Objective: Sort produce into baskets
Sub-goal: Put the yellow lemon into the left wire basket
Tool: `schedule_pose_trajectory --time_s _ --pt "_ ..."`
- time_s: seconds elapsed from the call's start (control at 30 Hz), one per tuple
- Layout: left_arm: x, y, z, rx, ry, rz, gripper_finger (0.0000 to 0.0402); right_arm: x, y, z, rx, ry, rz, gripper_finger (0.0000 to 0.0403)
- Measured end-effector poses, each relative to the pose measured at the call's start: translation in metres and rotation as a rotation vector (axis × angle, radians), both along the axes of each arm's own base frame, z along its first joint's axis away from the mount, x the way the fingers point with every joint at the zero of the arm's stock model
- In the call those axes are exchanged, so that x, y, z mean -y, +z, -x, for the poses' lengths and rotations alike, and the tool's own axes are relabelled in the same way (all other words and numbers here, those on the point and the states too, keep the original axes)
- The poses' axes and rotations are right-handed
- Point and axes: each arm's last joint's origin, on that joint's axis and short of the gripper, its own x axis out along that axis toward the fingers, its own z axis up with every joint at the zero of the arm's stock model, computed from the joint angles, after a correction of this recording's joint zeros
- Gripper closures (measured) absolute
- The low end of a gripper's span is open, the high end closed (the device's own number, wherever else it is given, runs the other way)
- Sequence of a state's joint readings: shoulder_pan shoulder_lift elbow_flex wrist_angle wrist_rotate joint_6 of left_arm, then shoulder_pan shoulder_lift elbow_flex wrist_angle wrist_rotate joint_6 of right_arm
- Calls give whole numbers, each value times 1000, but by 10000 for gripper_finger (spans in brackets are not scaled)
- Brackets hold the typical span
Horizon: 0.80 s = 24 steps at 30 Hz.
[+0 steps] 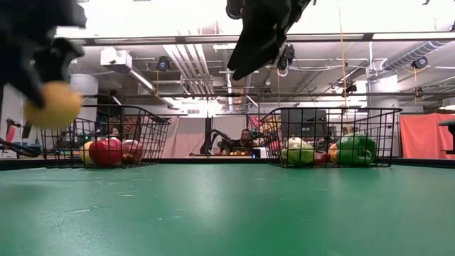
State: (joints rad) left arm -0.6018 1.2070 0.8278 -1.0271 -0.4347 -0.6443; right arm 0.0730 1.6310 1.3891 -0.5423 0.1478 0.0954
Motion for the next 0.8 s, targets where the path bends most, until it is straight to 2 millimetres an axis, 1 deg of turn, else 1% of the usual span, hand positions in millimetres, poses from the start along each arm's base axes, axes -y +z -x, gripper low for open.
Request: schedule_pose_trajectory --time_s 0.2,0.33,0.5,0.67,0.8 --pt "-2 28 -4 301 -22 5 183 -16 -4 1 24 71 22 92" --pt "-1 39 -8 434 -43 -29 183 -30 -8 7 86 131 33 90" --pt "3 46 -16 534 -82 -66 183 -40 -14 21 207 161 25 93" --pt "8 49 -26 600 -115 -119 183 -39 -26 36 335 172 28 92" --pt "12 52 -32 684 -118 -145 183 -38 -30 49 465 176 23 94"
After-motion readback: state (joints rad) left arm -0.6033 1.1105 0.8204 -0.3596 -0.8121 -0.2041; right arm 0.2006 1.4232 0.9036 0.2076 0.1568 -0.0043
